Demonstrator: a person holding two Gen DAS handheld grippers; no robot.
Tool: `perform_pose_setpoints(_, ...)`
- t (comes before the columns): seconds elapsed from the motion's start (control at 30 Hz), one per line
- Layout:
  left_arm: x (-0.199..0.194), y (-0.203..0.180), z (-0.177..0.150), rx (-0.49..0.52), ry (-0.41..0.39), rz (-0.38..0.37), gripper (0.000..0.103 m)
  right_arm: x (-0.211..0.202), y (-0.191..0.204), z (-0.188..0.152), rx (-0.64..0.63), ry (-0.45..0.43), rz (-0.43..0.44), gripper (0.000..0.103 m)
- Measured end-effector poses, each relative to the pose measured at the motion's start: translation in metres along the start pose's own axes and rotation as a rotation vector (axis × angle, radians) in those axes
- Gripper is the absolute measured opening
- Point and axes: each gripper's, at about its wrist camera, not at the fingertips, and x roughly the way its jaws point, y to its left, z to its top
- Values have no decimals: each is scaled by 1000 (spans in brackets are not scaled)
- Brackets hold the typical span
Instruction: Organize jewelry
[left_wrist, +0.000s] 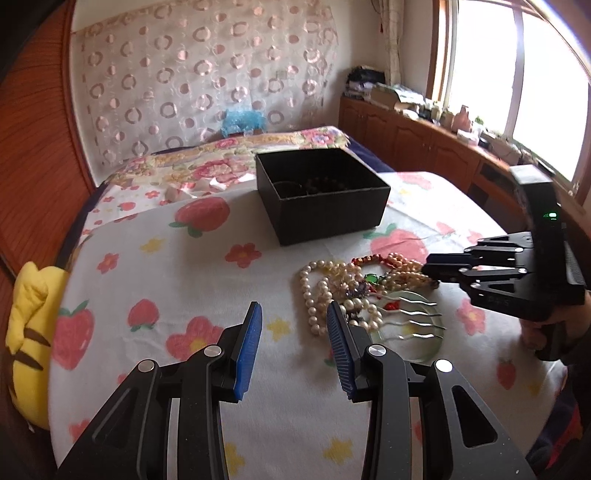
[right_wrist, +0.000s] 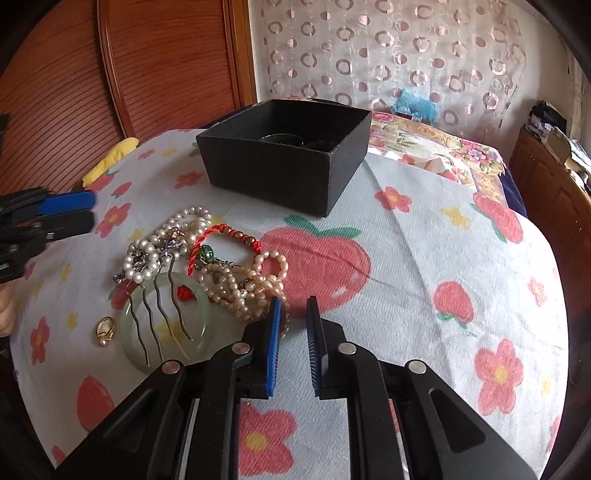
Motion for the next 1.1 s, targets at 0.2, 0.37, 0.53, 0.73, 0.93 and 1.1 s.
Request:
perform_pose_setpoints(0.2, 38, -1, 22, 29, 77, -19, 32, 0, 1, -1, -8, -1, -9, 15)
perform_pose_setpoints(0.37, 59, -1, 32, 34, 120, -19, 26, 0, 1, -2, -7, -1, -9, 15)
perform_pose_setpoints(0.53, 75, -1, 33, 55, 163, -10, 23, -1, 1, -2, -8, -1, -10, 15)
perform_pose_setpoints(0.73, 74, -8, 33, 82, 155, -21, 7, 0, 1, -1, -3, -1, -4, 15)
perform_pose_setpoints(0.93, 52, -14, 40, 86, 92, -6, 7, -1, 1, -2, -4, -1, -5, 15)
perform_pose_setpoints(1.1, 7, -19, 55, 65, -26, -30, 7, -1, 0, -1, -7, -1, -8, 15)
